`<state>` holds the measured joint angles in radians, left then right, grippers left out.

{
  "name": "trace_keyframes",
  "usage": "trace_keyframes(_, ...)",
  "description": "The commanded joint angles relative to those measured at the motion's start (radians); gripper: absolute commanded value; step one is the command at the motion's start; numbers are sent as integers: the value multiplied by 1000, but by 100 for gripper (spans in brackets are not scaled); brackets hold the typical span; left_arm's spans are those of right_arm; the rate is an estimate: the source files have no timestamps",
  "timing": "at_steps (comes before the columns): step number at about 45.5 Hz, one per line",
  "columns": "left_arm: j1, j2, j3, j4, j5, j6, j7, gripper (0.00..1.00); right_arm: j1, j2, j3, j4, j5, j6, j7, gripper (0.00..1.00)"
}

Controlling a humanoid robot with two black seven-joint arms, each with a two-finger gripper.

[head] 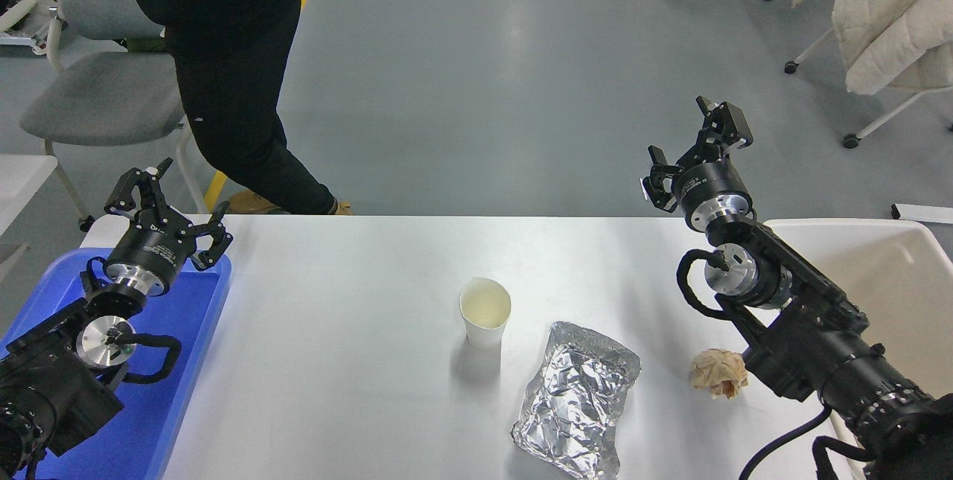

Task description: Clean the table surface

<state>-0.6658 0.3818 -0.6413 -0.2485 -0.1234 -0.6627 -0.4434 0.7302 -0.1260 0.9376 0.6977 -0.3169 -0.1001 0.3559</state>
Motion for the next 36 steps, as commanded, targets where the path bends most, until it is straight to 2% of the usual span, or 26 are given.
trace_keyframes(1,-2,0,0,0,-1,0,0,100,3,2,-22,-3,-1,3,1,100)
trace_keyframes(14,0,0,0,0,-1,-2,0,100,-41,0,-16,22,-1,7,1,100)
trace_keyframes(18,-1,0,0,0,1,0,0,100,-40,-23,-40,52,-37,42,-2,100)
trace_keyframes(29,-2,0,0,0,-1,-2,2,100,-35,-156,-249,131,-266,77,-17,100)
trace_keyframes(36,-2,0,0,0,-1,-2,0,100,0,-268,-404,281,-473,88,-98,100)
